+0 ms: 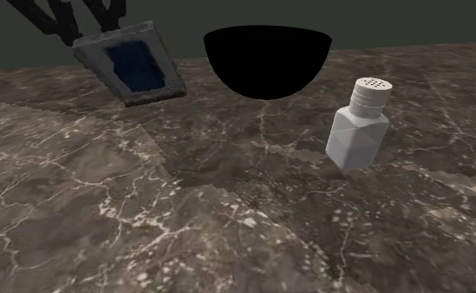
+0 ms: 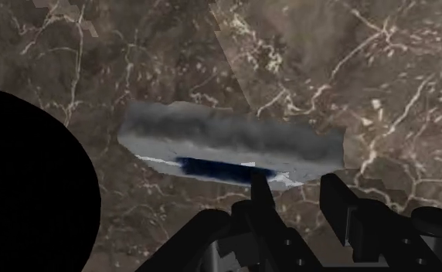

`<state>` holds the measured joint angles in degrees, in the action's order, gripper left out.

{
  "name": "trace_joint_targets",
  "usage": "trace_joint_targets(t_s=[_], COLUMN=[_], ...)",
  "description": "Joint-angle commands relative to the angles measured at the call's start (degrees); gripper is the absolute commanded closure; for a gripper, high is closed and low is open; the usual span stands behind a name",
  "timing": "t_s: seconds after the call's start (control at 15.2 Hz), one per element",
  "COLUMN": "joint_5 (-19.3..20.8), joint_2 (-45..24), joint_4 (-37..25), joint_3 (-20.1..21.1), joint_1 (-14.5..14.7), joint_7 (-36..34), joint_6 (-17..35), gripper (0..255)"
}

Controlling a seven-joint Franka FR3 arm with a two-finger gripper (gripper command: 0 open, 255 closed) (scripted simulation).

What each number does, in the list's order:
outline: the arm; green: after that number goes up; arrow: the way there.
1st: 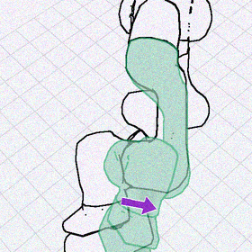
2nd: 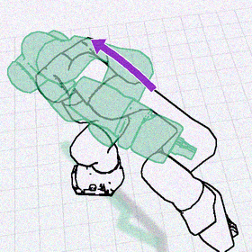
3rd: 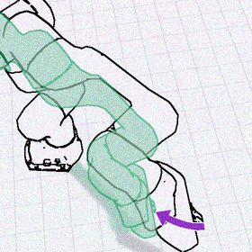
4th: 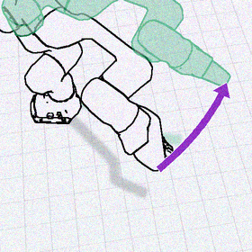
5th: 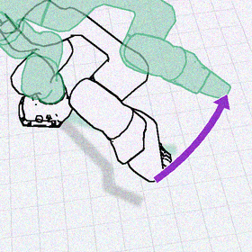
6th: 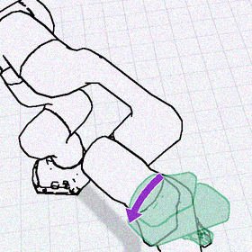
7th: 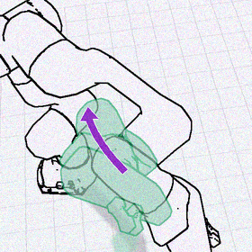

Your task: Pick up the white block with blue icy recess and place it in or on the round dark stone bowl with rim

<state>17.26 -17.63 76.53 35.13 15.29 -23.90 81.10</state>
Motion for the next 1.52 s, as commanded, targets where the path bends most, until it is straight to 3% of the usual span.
trace_joint_targets(t_s=[0.0, 0.66, 1.12, 1.45], joint_5=[0.32, 3.19, 7.79, 6.72], joint_2=[-0.55, -4.93, -11.49, -8.50], joint_4=[-2.40, -16.67, -33.25, -29.65], joint_3=[0.05, -0.10, -1.19, -2.13], joint_1=[0.56, 4.48, 10.77, 3.81], joint_7=[0.05, 0.74, 2.12, 8.52], joint_6=[-1.95, -12.19, -22.10, -20.32], gripper=[255, 255, 255, 255])
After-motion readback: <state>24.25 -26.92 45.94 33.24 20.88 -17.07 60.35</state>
